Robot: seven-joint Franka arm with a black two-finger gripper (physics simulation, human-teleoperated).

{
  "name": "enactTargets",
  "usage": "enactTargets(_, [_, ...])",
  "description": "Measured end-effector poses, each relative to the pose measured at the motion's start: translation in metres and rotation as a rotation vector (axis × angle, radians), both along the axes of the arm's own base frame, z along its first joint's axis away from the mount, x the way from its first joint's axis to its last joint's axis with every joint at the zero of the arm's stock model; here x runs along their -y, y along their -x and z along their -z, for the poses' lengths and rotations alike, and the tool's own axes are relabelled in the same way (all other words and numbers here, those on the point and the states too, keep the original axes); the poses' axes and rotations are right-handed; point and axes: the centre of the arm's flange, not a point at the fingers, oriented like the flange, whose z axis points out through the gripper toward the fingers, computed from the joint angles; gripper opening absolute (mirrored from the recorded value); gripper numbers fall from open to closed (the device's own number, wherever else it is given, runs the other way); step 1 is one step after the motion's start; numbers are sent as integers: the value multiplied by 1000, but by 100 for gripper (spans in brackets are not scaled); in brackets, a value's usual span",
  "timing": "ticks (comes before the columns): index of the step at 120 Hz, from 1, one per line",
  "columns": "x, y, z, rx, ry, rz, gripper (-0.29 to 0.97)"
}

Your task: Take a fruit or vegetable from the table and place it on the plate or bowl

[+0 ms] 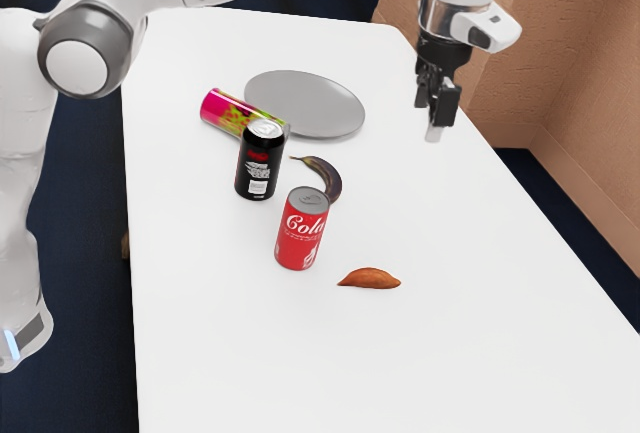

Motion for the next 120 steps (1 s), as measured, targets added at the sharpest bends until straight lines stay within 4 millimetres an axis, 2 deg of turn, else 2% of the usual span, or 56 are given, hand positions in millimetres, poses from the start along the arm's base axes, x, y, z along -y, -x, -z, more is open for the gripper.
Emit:
enactTargets(16, [-7, -7, 17, -23, -11, -11, 68])
enactTargets(22, [-9, -5, 30, -46, -18, -14, 68])
enactTargets(27, [-9, 3, 47, -73, -25, -11, 68])
enactTargets(37, [-9, 27, 100, -135, -32, -2, 68])
enactTargets(52, [-3, 33, 147, -134, -14, 12, 68])
enactTargets(68, [7, 25, 161, -84, 18, 21, 68])
enactTargets(79, [9, 22, 178, -75, 30, 21, 68])
enactTargets(94, [6, 10, 197, -62, 49, 7, 68])
enactTargets(120, [0, 0, 214, -49, 70, -29, 68])
